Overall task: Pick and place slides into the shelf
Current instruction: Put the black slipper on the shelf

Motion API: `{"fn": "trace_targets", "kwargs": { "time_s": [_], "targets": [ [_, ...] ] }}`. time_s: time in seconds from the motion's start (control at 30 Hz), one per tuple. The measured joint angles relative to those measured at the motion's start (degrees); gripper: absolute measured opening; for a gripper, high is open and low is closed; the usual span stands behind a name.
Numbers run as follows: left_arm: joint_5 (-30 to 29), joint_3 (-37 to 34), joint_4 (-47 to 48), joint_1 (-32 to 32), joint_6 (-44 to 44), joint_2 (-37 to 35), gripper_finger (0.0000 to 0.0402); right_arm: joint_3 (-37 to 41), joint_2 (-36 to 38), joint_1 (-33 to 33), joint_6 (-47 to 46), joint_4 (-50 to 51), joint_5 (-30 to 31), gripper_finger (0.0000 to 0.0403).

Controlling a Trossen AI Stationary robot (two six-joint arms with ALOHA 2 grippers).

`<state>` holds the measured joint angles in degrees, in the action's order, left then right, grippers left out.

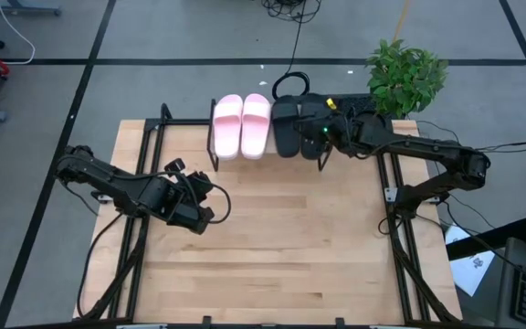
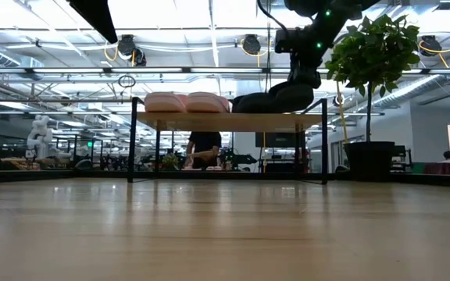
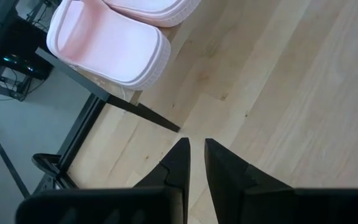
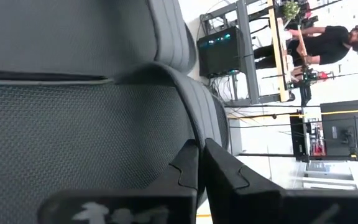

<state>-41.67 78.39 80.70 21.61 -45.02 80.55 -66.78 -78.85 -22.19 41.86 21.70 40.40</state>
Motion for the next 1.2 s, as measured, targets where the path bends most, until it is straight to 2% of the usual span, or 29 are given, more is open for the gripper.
{"fn": "trace_targets", "kwargs": {
  "time_s": [1.2],
  "targets": [
    [0.0,0.0,-0.84,0.0,0.08,0.0,0.0047,-0.02,-0.81,-0.94,0.88,-3.68,-7.64,0.0]
  ]
}}
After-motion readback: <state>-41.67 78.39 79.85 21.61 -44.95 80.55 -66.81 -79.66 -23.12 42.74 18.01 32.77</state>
